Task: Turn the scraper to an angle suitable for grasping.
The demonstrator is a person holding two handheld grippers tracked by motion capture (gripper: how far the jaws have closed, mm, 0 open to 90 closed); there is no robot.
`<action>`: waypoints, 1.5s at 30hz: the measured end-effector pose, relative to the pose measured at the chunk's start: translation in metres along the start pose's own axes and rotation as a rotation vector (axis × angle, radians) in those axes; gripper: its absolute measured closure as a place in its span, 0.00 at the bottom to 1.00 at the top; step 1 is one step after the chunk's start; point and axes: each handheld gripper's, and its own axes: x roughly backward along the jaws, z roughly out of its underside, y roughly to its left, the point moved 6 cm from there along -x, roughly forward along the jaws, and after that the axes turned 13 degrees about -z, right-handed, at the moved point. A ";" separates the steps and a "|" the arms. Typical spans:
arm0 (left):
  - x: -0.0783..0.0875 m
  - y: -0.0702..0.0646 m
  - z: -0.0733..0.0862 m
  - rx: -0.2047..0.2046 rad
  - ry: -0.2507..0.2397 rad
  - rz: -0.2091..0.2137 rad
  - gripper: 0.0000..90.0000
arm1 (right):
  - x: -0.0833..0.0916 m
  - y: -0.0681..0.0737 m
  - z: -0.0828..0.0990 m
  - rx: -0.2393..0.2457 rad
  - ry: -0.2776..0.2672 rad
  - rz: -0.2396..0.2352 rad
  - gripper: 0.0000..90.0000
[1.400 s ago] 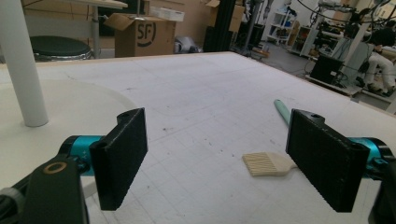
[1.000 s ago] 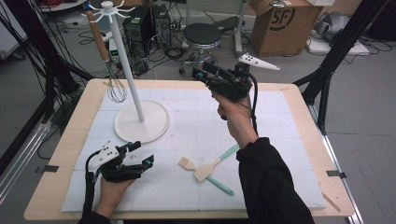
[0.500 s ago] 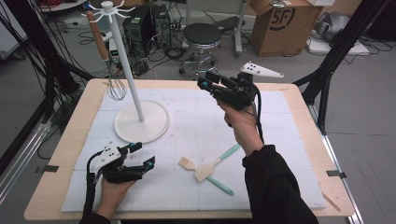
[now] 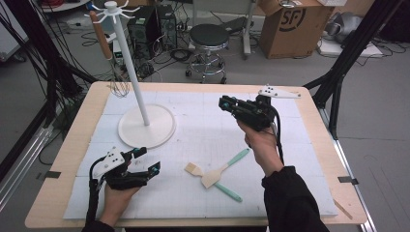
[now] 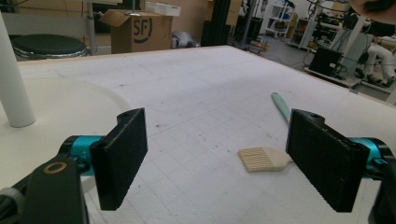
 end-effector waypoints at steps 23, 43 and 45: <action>0.001 0.001 0.000 -0.003 0.000 -0.004 0.24 | 0.051 -0.033 0.079 -0.129 0.123 0.111 1.00; 0.001 0.000 0.000 -0.004 0.002 -0.005 0.24 | 0.081 -0.055 0.157 -0.279 0.340 0.200 1.00; 0.001 0.000 0.001 -0.006 0.004 -0.004 0.24 | 0.081 -0.054 0.165 -0.289 0.363 0.195 1.00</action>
